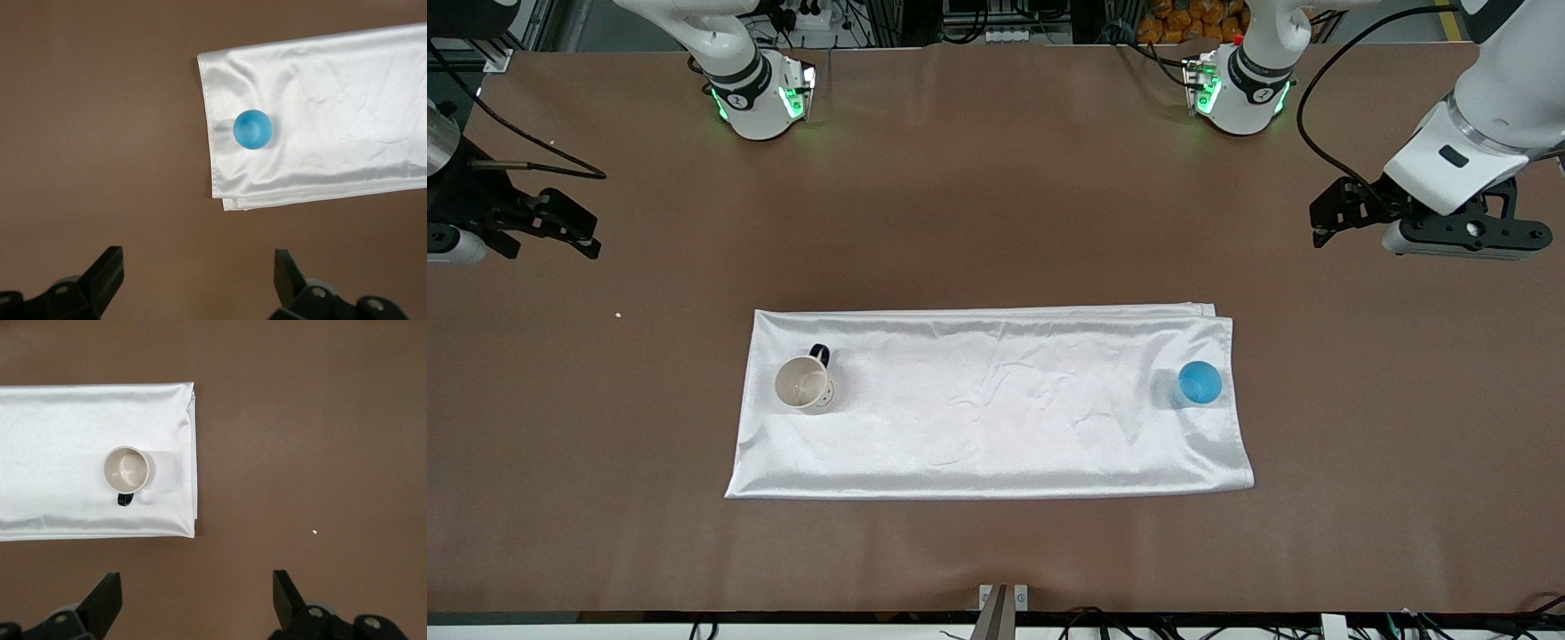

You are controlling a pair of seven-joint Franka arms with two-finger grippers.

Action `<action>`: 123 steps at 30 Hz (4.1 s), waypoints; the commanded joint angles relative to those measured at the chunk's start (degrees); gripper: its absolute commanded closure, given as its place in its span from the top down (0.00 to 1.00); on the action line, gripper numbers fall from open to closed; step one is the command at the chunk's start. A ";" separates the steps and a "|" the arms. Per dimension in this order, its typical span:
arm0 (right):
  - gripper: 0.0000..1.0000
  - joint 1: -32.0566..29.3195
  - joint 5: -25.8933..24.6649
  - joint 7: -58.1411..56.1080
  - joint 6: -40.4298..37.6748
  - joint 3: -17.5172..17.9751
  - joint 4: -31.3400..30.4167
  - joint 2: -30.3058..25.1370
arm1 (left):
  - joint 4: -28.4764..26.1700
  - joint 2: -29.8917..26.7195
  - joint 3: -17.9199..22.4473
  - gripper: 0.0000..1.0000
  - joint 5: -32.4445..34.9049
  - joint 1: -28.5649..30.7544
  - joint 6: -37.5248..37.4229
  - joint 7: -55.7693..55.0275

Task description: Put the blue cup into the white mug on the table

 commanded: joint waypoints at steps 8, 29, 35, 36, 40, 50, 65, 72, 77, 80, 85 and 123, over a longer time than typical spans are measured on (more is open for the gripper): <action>1.00 -0.69 -0.69 -0.47 -0.70 0.50 0.94 0.42 | 1.20 0.78 -0.17 1.00 -1.30 0.63 -0.82 -0.69; 1.00 -0.87 -0.52 0.49 -0.87 0.50 -0.47 4.54 | 0.85 0.60 -0.35 1.00 -0.95 0.54 -0.82 0.01; 1.00 -0.17 1.33 0.50 -0.26 0.59 -0.82 9.63 | 0.68 0.60 -0.35 1.00 -1.30 0.63 -0.91 -0.43; 1.00 -0.17 1.77 0.50 0.00 0.59 -0.82 10.51 | 0.50 0.69 -0.26 1.00 -1.47 0.80 -0.91 0.01; 1.00 0.01 6.15 0.58 2.11 0.59 -0.91 15.17 | 0.24 0.78 0.09 1.00 -3.49 1.42 -1.00 0.37; 1.00 4.31 9.42 4.62 17.22 0.59 -8.99 18.96 | 0.24 1.22 0.09 1.00 -3.23 1.68 -2.76 0.37; 1.00 9.06 8.89 8.23 23.39 0.50 -10.40 23.27 | 0.67 7.10 -1.05 1.00 -0.86 -1.13 3.65 -0.60; 1.00 9.76 8.80 8.23 25.40 0.50 -10.66 24.93 | 0.59 11.05 -1.84 1.00 1.86 -3.68 8.48 -1.22; 1.00 10.47 8.80 8.23 29.97 0.50 -13.73 25.20 | 0.32 14.92 -1.84 1.00 1.86 -3.68 13.32 -1.30; 1.00 11.35 8.63 8.23 33.22 0.50 -16.19 25.20 | 0.32 16.94 -2.01 1.00 1.86 -3.68 16.39 -1.92; 1.00 12.05 8.28 8.23 37.09 0.50 -19.62 25.46 | 0.32 19.76 -2.10 1.00 1.86 -3.86 19.91 -3.32; 0.08 11.96 3.79 8.05 50.72 0.41 -20.77 32.23 | -0.11 34.70 -2.10 1.00 1.95 -6.58 33.19 -7.02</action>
